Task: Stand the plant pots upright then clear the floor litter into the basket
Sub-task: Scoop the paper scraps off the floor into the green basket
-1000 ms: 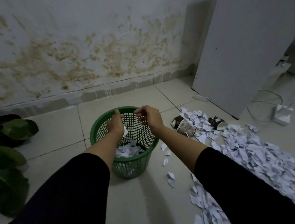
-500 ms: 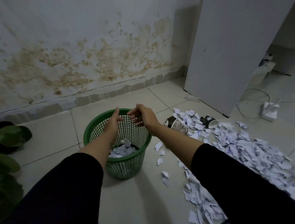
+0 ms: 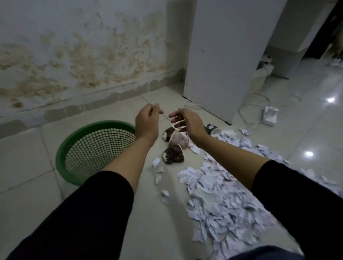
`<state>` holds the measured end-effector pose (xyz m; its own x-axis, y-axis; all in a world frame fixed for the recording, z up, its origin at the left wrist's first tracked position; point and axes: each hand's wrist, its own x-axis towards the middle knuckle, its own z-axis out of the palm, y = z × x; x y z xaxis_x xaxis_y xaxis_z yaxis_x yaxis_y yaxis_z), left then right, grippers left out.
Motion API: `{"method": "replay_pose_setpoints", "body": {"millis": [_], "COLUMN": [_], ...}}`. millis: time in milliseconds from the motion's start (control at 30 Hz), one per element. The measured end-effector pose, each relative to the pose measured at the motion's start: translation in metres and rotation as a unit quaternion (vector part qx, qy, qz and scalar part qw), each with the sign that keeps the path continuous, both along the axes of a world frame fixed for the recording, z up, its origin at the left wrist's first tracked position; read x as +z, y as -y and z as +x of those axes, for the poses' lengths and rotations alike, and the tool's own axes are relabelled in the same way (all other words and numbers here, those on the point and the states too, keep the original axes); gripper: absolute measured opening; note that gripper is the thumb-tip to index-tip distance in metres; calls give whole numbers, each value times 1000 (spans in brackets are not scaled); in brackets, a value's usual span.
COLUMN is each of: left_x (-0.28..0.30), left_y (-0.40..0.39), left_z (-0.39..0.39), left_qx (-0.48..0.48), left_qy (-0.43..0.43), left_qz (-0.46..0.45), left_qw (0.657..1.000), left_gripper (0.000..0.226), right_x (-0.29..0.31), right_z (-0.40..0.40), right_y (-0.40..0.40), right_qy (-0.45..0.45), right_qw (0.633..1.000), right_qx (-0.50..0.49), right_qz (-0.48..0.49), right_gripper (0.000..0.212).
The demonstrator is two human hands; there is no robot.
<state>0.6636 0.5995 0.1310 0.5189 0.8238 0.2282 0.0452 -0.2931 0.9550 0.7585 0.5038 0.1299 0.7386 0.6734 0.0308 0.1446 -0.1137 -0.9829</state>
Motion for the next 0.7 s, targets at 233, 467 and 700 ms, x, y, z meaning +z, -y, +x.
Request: {"method": "replay_pose_setpoints", "body": {"millis": [233,467,700], "left_x": [-79,-196,-238], "left_y": [117,239,291], "left_z": [35,-16,-88], "left_qx": [-159,-286,-427], "left_qy": [-30,-164,-268], "left_qz": [4,85,-19], "left_qw": [987,940,864], "left_gripper": [29,24,57], "right_x": [-71,-167,-221], "right_z": [21,-46,-108], "right_y": [153,296,388], "right_qy": [7,44,-186], "right_qw": [992,965,936], "right_qx": [-113,-238,-139], "right_qz": [-53,-99,-265], "right_gripper": [39,22,61]}}
